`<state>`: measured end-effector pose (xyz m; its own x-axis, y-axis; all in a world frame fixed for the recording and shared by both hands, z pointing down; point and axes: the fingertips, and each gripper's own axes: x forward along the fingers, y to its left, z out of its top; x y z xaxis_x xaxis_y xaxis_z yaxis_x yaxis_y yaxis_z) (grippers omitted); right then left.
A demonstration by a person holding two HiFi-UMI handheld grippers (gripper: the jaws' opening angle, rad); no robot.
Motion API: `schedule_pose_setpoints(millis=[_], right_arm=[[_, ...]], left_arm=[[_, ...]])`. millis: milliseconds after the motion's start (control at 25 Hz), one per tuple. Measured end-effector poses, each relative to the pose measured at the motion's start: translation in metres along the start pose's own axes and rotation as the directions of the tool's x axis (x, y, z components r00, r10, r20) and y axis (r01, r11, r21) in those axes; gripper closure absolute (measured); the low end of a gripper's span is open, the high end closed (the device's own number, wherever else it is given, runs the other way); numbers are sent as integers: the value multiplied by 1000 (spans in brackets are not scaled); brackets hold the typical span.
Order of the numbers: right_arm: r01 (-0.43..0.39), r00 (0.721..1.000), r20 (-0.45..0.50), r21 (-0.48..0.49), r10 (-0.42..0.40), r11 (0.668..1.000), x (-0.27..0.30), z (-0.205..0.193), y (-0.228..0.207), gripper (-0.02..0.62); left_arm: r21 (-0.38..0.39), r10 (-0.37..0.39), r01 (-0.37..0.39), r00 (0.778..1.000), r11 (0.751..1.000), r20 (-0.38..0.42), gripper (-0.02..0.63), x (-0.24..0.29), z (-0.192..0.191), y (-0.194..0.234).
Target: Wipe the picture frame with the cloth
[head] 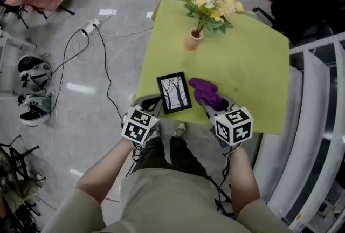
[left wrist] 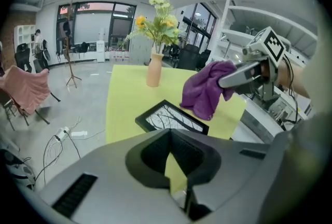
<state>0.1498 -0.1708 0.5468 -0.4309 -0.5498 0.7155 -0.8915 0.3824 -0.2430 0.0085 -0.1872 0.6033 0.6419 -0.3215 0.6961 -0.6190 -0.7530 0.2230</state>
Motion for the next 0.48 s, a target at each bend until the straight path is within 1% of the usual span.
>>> schedule_pose_setpoints(millis=[120, 240, 360, 480], right_arm=[[1, 996, 87, 29, -4, 1000, -20, 24, 1, 491], [9, 986, 168, 44, -16, 999, -42, 50, 1, 491], [18, 969, 246, 47, -29, 999, -65, 76, 5, 492], [24, 946, 323, 25, -31, 999, -92, 103, 14, 491]], left_arm=[[-1, 37, -37, 998, 999, 59, 598, -24, 28, 9], [1, 69, -70, 991, 998, 111, 598, -46, 57, 16], [20, 95, -100, 982, 995, 162, 598, -70, 86, 19], [47, 117, -131, 966, 990, 232, 598, -99, 119, 16]])
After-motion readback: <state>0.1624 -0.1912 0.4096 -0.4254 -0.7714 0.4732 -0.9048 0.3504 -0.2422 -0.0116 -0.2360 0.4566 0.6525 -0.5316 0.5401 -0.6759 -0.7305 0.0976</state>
